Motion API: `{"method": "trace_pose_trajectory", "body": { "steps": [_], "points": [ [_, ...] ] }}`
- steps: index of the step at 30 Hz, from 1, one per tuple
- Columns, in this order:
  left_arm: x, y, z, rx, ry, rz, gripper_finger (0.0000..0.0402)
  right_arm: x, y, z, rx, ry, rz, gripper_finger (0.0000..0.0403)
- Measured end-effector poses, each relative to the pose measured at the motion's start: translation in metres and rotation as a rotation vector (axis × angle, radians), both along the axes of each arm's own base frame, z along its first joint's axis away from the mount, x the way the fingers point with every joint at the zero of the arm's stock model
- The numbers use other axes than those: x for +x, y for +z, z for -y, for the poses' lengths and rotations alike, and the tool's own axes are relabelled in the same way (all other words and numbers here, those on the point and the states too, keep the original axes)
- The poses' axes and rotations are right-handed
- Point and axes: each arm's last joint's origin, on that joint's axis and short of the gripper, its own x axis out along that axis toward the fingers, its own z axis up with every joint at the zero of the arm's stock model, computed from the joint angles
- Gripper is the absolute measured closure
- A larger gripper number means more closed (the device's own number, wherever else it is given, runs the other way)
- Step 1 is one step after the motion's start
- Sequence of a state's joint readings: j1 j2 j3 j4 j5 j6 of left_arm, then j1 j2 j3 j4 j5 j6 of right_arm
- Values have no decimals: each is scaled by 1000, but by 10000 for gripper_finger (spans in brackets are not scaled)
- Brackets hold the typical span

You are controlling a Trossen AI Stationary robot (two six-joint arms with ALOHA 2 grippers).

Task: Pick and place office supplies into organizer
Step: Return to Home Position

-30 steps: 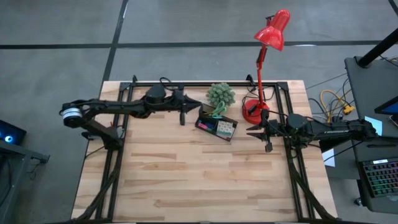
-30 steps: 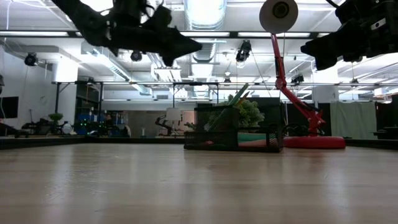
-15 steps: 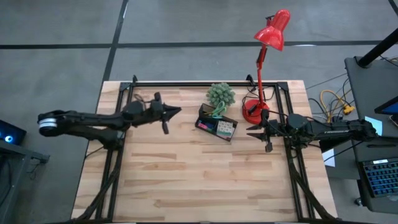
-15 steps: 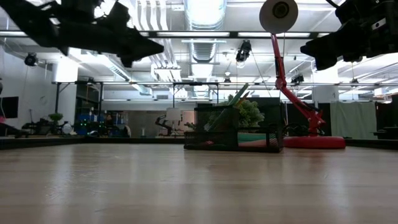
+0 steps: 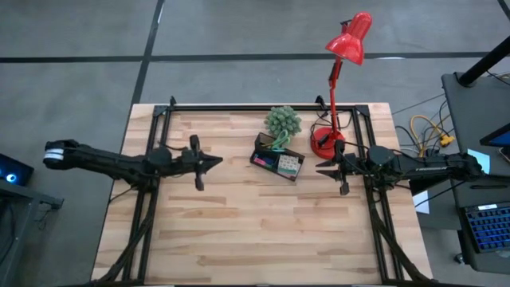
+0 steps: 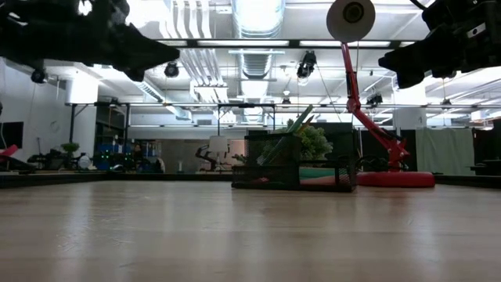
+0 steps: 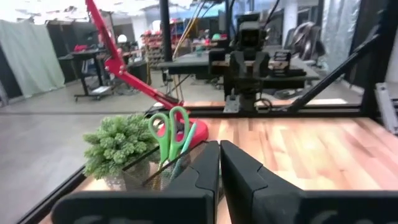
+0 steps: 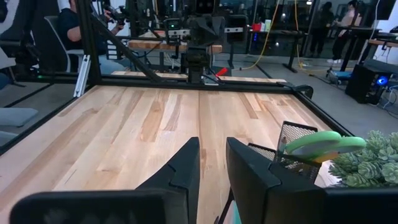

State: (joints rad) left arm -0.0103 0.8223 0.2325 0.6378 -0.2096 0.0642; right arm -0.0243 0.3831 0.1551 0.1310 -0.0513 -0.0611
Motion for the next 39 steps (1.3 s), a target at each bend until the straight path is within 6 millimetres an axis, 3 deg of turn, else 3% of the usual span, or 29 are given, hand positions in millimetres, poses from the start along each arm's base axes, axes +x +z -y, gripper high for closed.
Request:
{"method": "trace_pose_trajectory", "body": {
  "steps": [19,24,30,39],
  "points": [
    [-62,-2,0,49,-24,24,402,0,0,0,0,0,0,325],
    [-74,-16,0,47,-22,51,402,0,0,0,1,0,1,333],
    [-75,-47,-1,-13,-4,-21,401,0,0,0,0,0,0,331],
    [-70,-50,-1,-23,14,-60,401,0,0,0,0,0,0,319]
  ]
}}
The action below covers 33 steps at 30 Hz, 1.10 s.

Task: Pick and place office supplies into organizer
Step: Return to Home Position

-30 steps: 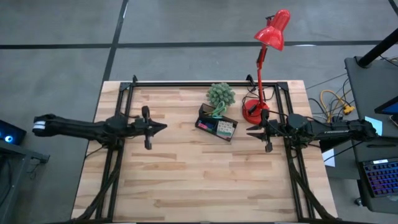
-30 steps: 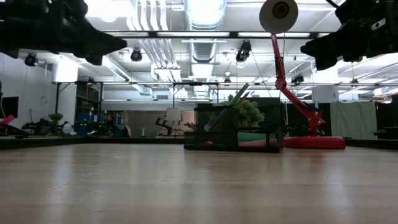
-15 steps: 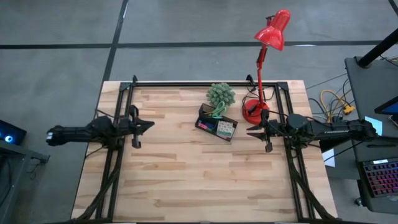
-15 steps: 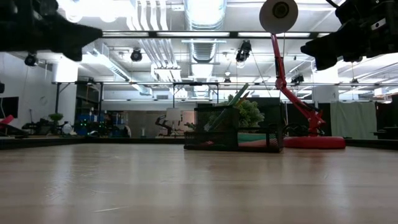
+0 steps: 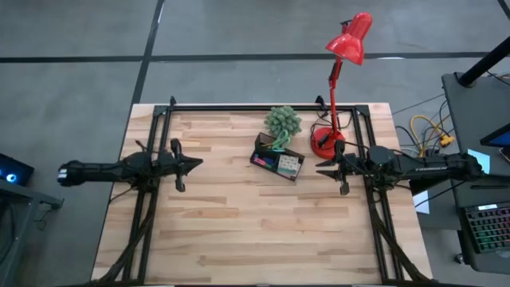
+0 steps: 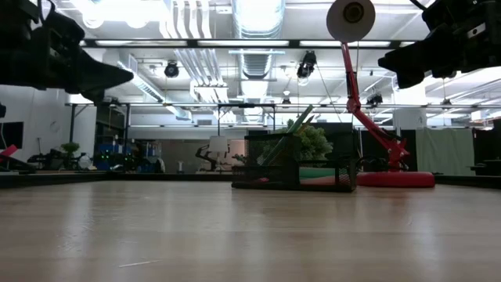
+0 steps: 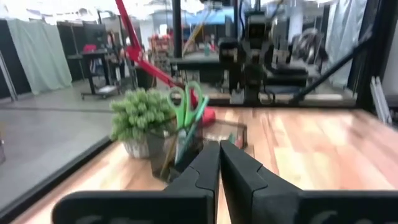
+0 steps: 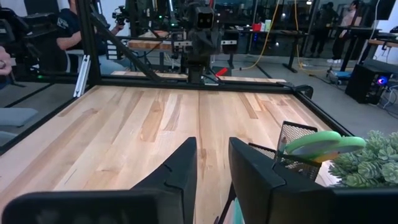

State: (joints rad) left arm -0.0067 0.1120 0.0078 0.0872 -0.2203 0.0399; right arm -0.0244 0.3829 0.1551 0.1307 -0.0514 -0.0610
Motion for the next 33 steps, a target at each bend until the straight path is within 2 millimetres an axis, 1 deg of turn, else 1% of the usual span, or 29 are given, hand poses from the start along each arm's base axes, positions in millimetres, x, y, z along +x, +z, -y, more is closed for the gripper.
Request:
{"method": "trace_pose_trajectory", "body": {
  "steps": [7,14,28,33],
  "points": [
    [-1,2,0,32,1,18,401,0,0,0,0,0,0,324],
    [-6,9,0,52,4,90,401,0,0,0,0,0,0,334],
    [-2,3,0,45,1,27,401,0,0,0,0,0,0,319],
    [-1,2,0,45,0,10,401,0,0,0,0,0,0,321]
  ]
}}
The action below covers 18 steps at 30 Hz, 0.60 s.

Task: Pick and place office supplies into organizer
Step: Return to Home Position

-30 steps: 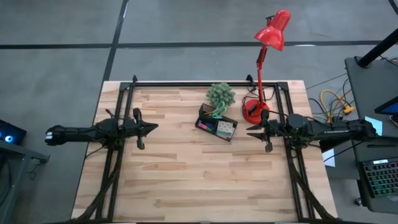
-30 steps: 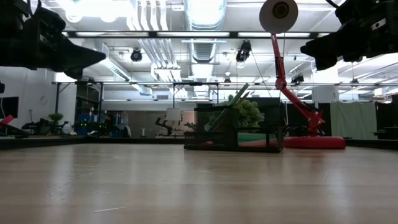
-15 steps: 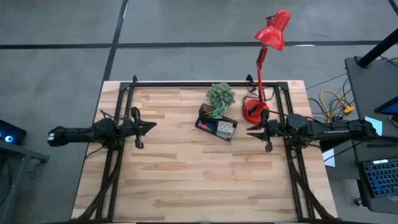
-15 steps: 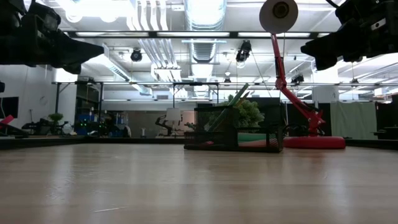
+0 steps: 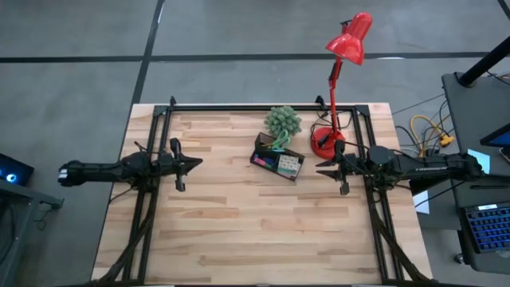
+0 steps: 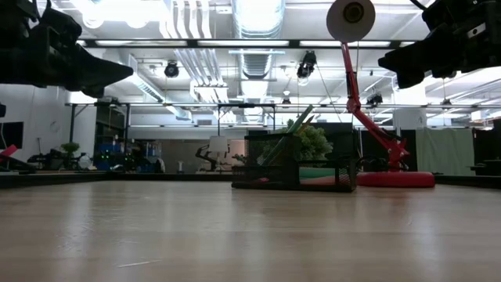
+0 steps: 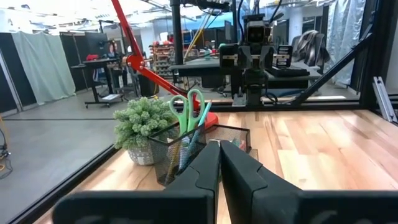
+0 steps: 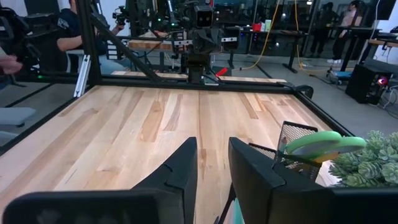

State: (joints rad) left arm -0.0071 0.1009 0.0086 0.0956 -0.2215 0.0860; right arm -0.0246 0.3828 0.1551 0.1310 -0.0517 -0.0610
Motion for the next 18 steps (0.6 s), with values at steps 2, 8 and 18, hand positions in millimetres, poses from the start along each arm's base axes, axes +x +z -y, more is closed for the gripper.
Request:
{"method": "trace_pose_trajectory", "body": {
  "steps": [2,8,18],
  "points": [
    [0,0,0,0,0,-5,401,0,0,0,0,0,0,324],
    [1,-2,0,0,-1,-20,401,0,0,0,-127,12,5,332],
    [3,-4,0,0,-1,-46,401,-3,-3,0,-72,9,-30,326]
  ]
}}
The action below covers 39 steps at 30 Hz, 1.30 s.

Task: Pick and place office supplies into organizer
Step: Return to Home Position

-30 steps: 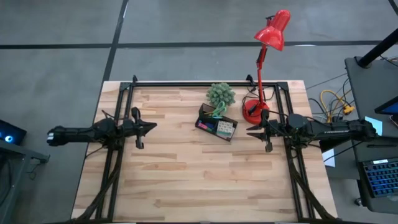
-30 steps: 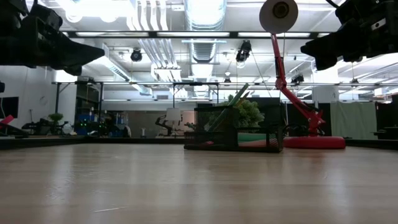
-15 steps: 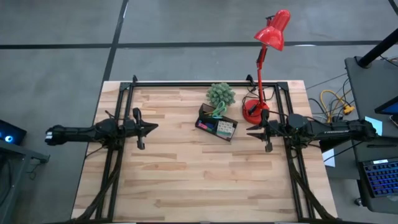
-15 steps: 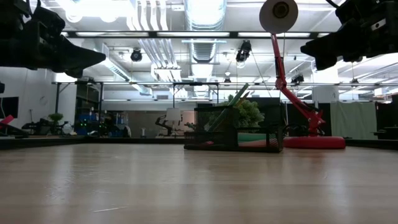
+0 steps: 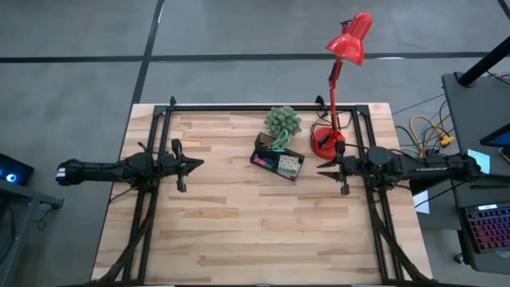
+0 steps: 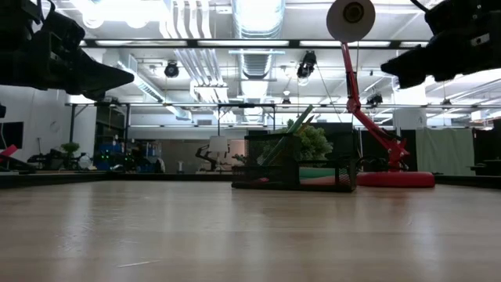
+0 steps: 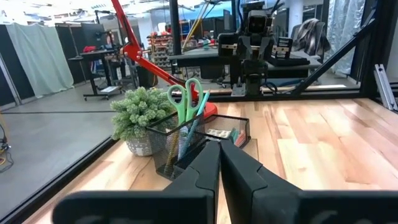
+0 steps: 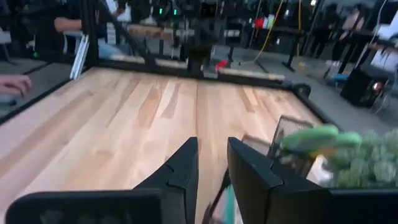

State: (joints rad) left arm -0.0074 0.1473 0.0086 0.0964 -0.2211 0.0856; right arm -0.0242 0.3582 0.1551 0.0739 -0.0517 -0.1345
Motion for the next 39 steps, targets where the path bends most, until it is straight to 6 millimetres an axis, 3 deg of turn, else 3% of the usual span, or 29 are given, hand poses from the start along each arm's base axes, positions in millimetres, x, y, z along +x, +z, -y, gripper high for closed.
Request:
{"method": "trace_pose_trajectory", "body": {
  "steps": [6,13,20,33,39],
  "points": [
    [1,-1,0,0,0,-14,402,-13,-9,-1,92,-8,-100,319],
    [1,-1,0,0,1,-16,402,-35,7,-1,82,-5,121,324],
    [1,-2,0,0,-4,-22,402,-36,9,-1,153,-7,71,334],
    [2,-3,0,0,-6,-29,402,-37,22,-1,79,-2,210,319],
    [2,-2,0,0,-6,-27,402,-37,21,-1,208,-6,200,322]
  ]
}}
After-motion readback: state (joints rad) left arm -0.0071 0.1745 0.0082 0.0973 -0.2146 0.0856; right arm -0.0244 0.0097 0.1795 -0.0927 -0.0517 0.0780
